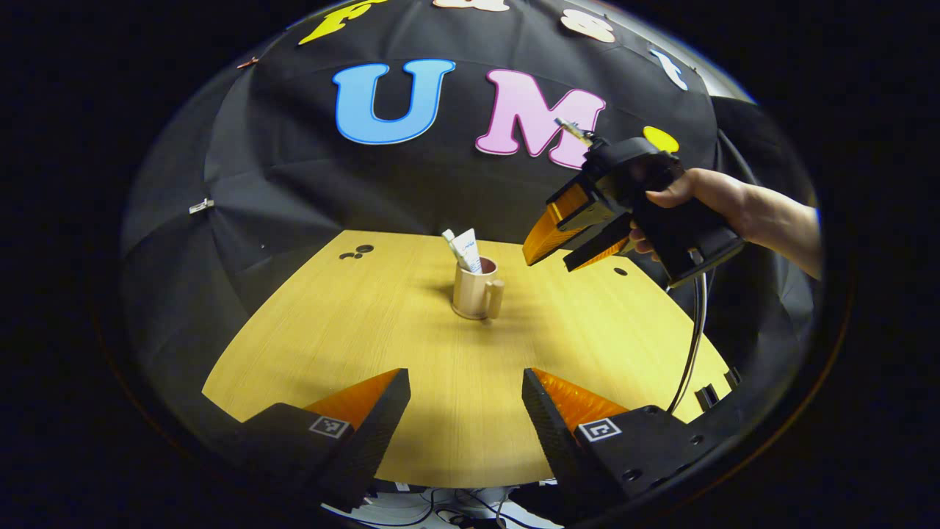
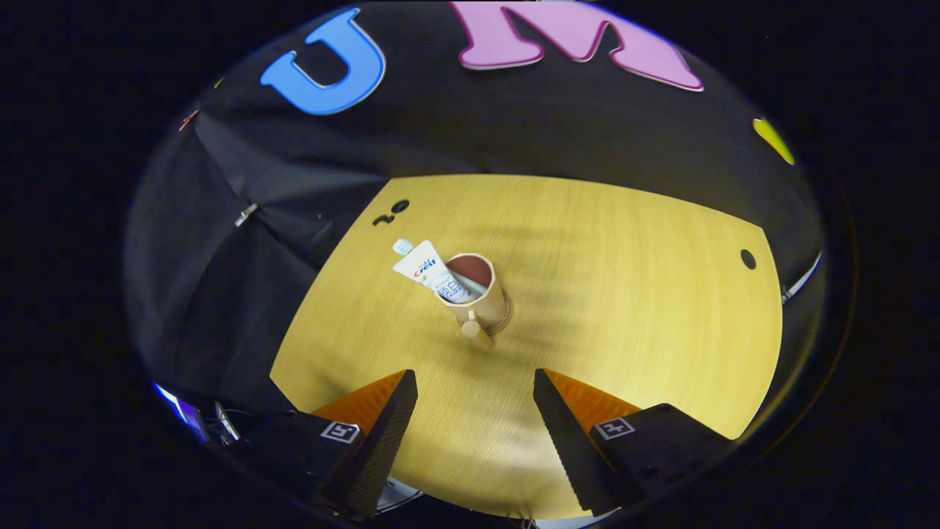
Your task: Put the toothbrush and toothpaste on the desktop into the cup, then pick up the cup and place it on the coaster on the desktop.
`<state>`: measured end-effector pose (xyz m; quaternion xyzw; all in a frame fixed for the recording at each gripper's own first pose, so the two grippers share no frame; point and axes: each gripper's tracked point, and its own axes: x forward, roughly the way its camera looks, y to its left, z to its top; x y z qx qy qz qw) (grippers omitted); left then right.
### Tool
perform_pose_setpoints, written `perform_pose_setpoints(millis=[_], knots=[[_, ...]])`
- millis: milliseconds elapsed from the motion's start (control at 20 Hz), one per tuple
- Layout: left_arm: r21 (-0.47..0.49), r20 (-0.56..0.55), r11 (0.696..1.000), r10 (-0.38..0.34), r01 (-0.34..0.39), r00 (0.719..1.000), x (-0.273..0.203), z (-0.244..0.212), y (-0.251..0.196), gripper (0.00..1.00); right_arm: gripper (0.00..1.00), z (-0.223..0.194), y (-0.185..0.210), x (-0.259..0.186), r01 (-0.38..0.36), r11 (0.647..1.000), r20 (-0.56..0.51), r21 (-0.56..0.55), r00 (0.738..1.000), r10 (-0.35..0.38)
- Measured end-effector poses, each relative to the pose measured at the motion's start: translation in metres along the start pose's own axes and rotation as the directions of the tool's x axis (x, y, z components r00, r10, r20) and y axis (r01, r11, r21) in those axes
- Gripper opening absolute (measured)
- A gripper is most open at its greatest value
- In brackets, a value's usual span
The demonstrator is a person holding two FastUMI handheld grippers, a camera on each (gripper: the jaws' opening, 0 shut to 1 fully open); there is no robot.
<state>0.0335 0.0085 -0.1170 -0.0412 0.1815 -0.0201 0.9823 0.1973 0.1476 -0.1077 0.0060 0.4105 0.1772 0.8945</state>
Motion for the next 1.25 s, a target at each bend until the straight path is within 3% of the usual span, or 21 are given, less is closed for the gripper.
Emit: perform_pose_setpoints(millis=[350, 450, 600, 950, 1100, 1250], knots=[[0.057, 0.127, 0.998, -0.045, 0.038, 0.991, -0.018, 0.052, -0.025, 0.98, 0.98, -0.024, -0.015, -0.110, 0.078, 0.995, 0.247, 0.070, 0.964, -0.093], [0.047, 0.193, 0.998, -0.042, 0.034, 0.980, -0.034, 0.075, -0.032, 0.98, 0.98, -0.035, -0.010, -0.140, 0.115, 0.989, 0.341, 0.097, 0.929, -0.142], [0.031, 0.273, 1.000, -0.012, 0.004, 0.962, -0.065, 0.098, -0.037, 0.97, 0.98, -0.058, 0.006, -0.183, 0.124, 0.986, 0.466, 0.108, 0.870, -0.161], [0.021, 0.374, 0.999, 0.019, -0.029, 0.927, -0.113, 0.104, -0.040, 0.97, 0.98, -0.130, 0.012, -0.222, 0.263, 0.961, 0.534, 0.083, 0.803, -0.265], [0.011, 0.373, 1.000, 0.019, -0.024, 0.928, -0.125, 0.095, -0.036, 0.98, 0.98, -0.170, 0.018, -0.212, 0.264, 0.961, 0.522, 0.079, 0.810, -0.265], [0.002, 0.358, 0.999, 0.030, -0.033, 0.933, -0.129, 0.091, -0.029, 0.97, 0.98, -0.175, 0.016, -0.211, 0.266, 0.959, 0.526, 0.096, 0.804, -0.276]])
